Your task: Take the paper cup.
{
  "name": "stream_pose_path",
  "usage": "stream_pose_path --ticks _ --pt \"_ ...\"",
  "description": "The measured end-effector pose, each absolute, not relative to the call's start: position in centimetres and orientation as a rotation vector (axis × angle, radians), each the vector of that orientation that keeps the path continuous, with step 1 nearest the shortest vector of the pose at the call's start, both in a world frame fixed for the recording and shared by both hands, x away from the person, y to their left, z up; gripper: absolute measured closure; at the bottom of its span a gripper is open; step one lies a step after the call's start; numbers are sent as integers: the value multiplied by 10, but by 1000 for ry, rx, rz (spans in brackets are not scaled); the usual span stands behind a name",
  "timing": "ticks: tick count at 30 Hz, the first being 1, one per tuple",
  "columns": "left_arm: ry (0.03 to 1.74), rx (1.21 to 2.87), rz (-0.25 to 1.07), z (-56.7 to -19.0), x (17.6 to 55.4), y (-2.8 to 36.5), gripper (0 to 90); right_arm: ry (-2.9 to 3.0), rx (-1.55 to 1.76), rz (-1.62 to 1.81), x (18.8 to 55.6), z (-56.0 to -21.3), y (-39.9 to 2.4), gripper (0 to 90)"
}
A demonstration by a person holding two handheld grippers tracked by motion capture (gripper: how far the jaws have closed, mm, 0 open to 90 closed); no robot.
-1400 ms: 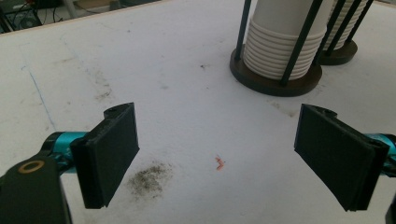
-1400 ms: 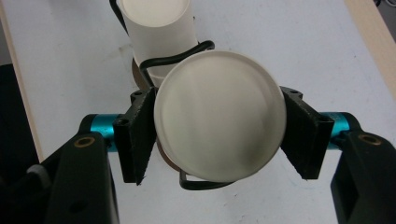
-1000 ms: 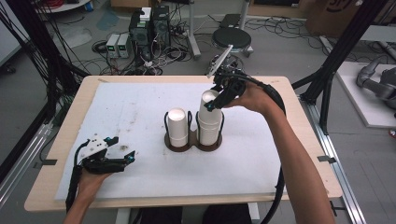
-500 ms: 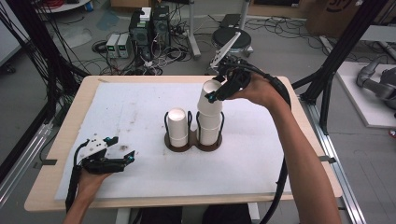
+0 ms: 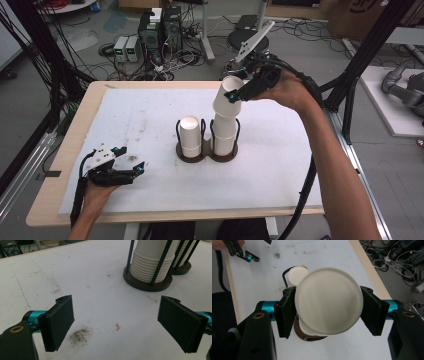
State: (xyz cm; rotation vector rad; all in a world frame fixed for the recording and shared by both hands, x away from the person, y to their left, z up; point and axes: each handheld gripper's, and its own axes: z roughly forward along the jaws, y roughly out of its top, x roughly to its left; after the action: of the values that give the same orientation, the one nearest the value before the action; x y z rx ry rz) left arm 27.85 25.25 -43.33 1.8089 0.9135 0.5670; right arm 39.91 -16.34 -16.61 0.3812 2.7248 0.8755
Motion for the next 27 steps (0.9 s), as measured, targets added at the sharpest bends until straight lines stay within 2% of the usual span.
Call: stream_pose_path --ticks 14,27 --pt "912 1816 569 -434 278 252 135 2706 319 937 378 -153 -175 360" --pt "903 1830 565 -435 279 248 135 2721 237 993 347 -168 -184 360"
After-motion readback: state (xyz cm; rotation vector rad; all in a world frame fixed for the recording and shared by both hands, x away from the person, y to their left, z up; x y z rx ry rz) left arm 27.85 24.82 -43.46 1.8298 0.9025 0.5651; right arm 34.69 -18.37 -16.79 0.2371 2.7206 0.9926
